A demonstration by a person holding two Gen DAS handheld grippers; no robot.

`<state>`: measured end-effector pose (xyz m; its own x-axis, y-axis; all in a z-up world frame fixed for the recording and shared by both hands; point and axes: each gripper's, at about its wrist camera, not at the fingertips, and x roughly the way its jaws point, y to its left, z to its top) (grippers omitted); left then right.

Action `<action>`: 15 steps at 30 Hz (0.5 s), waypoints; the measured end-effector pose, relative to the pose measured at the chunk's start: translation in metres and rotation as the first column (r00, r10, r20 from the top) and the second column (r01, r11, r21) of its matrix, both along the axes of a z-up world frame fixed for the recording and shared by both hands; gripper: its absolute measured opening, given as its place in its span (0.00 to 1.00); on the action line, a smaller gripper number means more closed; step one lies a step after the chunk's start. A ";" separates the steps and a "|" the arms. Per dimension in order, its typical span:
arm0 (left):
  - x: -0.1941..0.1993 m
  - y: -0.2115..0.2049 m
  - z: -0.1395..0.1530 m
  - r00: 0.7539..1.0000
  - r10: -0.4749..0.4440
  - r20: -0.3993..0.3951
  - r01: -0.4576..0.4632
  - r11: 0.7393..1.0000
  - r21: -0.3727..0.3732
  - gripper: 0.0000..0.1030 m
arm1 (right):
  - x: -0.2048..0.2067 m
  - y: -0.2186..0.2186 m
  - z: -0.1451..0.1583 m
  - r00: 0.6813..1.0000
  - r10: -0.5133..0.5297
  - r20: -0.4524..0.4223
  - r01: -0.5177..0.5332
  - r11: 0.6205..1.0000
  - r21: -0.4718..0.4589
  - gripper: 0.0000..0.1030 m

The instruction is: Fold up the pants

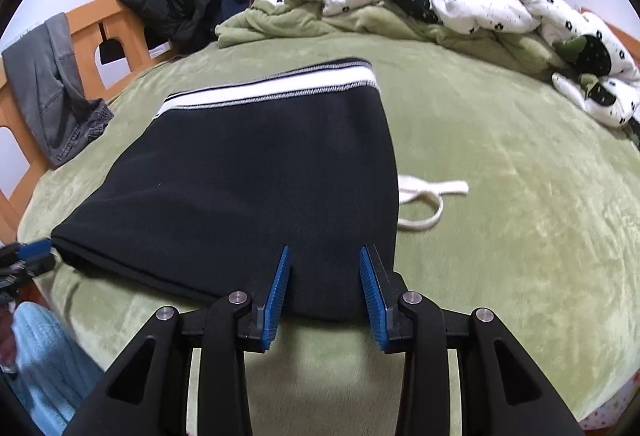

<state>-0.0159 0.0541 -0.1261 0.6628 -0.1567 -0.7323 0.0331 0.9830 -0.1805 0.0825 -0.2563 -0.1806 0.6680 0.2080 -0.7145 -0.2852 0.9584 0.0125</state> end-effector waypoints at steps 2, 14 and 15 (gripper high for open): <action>0.007 -0.001 0.005 1.000 -0.003 0.017 0.003 0.999 -0.043 0.56 | 0.004 0.001 -0.002 1.000 -0.013 -0.003 0.013 1.000 0.001 0.35; 0.041 -0.039 -0.026 1.000 -0.011 -0.005 0.011 1.000 0.005 0.61 | 0.009 -0.004 -0.018 0.999 -0.033 -0.033 0.032 0.999 -0.008 0.42; 0.041 -0.039 -0.025 1.000 -0.010 -0.008 0.010 1.000 0.009 0.61 | 0.009 -0.006 -0.018 0.998 -0.040 -0.038 0.040 0.999 -0.001 0.42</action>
